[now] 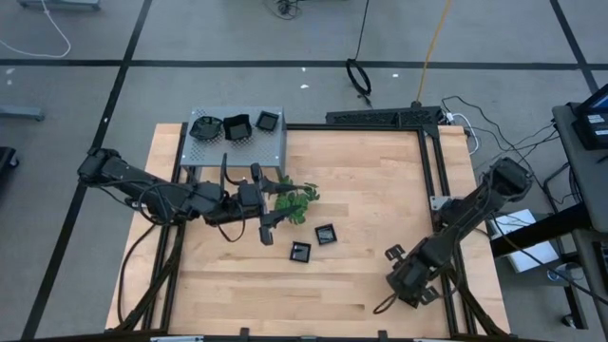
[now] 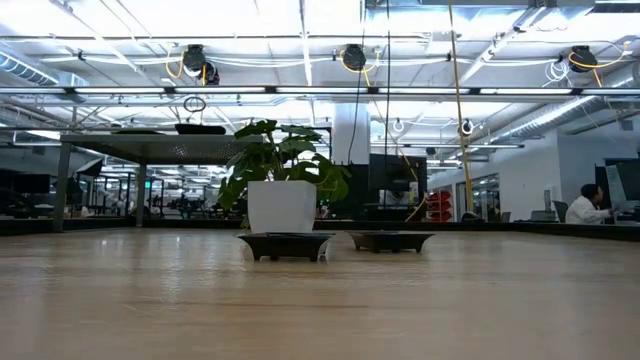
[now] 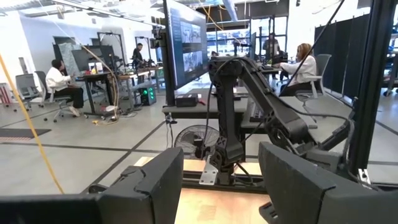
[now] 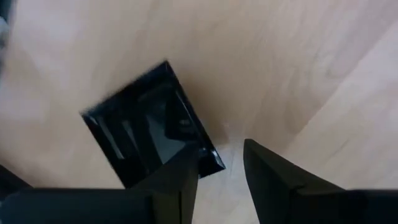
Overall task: Pick & Place Mini shaped plates
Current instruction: Move the square plate to the center of the table, then stack the square plate on top of the square plate on the shelf
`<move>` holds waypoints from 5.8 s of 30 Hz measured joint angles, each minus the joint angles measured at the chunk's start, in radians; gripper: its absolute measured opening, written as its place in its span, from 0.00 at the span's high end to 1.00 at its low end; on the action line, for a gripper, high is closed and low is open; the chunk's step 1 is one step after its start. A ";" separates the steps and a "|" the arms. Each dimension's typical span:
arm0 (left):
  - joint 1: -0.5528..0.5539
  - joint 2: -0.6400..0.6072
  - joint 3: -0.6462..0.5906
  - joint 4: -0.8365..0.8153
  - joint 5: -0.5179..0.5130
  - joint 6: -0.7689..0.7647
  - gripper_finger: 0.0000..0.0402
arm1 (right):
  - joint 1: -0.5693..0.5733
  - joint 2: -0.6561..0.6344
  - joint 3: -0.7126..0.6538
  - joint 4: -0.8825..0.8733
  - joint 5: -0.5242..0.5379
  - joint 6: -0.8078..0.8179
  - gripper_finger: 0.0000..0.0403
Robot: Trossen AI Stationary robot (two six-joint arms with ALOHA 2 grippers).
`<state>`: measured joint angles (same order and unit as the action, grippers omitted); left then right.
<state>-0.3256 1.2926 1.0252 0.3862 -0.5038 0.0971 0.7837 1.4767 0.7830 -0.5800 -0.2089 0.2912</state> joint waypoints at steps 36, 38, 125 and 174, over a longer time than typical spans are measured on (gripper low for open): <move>-0.004 0.000 0.000 0.006 0.000 -0.013 0.47 | -0.300 0.038 0.009 0.408 0.108 0.003 1.00; -0.004 0.000 0.000 0.006 0.002 -0.029 0.47 | -0.344 0.068 0.028 0.430 0.105 -0.011 1.00; 0.012 0.000 0.000 -0.165 0.004 -0.050 0.47 | -0.519 -1.128 -0.559 0.697 0.815 -0.062 0.72; -0.043 0.419 0.000 -0.591 0.311 -0.133 0.47 | -0.518 -1.129 -0.744 1.016 0.810 0.109 0.73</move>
<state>-0.3687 1.7119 1.0248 -0.2051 -0.1929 -0.0356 0.2653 0.3477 0.0387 0.4362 0.6014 0.4000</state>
